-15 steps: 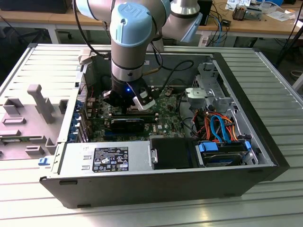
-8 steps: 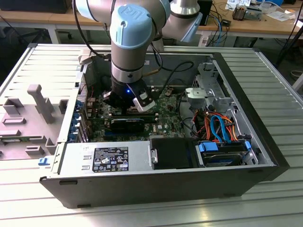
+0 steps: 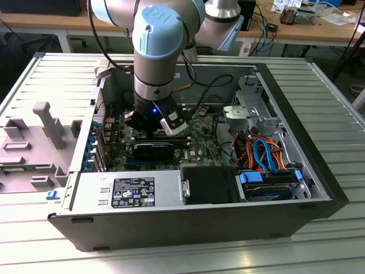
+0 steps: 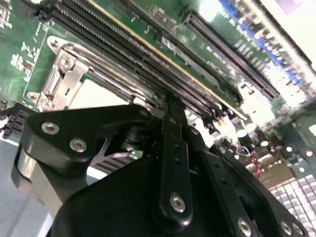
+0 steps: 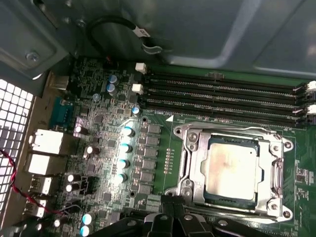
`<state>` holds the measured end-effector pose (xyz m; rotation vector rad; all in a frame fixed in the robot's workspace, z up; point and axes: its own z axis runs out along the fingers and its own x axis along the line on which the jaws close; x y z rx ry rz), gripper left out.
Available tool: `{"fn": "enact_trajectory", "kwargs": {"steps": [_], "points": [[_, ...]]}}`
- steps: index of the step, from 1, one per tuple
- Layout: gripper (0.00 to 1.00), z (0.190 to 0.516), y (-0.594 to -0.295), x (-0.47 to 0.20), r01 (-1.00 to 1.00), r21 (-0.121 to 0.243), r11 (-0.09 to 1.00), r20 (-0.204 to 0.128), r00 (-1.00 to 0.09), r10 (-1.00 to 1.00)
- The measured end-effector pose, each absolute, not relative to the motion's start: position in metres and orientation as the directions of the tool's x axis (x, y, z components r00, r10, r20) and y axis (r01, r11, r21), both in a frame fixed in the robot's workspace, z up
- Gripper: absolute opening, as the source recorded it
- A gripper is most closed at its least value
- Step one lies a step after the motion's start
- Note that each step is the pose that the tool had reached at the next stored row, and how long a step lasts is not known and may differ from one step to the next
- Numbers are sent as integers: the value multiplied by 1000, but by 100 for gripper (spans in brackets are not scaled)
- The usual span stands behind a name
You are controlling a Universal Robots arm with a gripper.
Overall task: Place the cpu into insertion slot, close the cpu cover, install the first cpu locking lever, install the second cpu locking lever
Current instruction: 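Install the second cpu locking lever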
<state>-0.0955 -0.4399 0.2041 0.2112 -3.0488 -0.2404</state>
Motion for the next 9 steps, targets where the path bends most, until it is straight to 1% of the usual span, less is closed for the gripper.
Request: {"fn": "enact_trajectory", "kwargs": {"steps": [3, 9], "points": [[11, 204, -440, -96, -131, 149, 980, 66, -988, -142], [11, 202, -437, -96, -130, 150, 980, 68, -988, -142]]}}
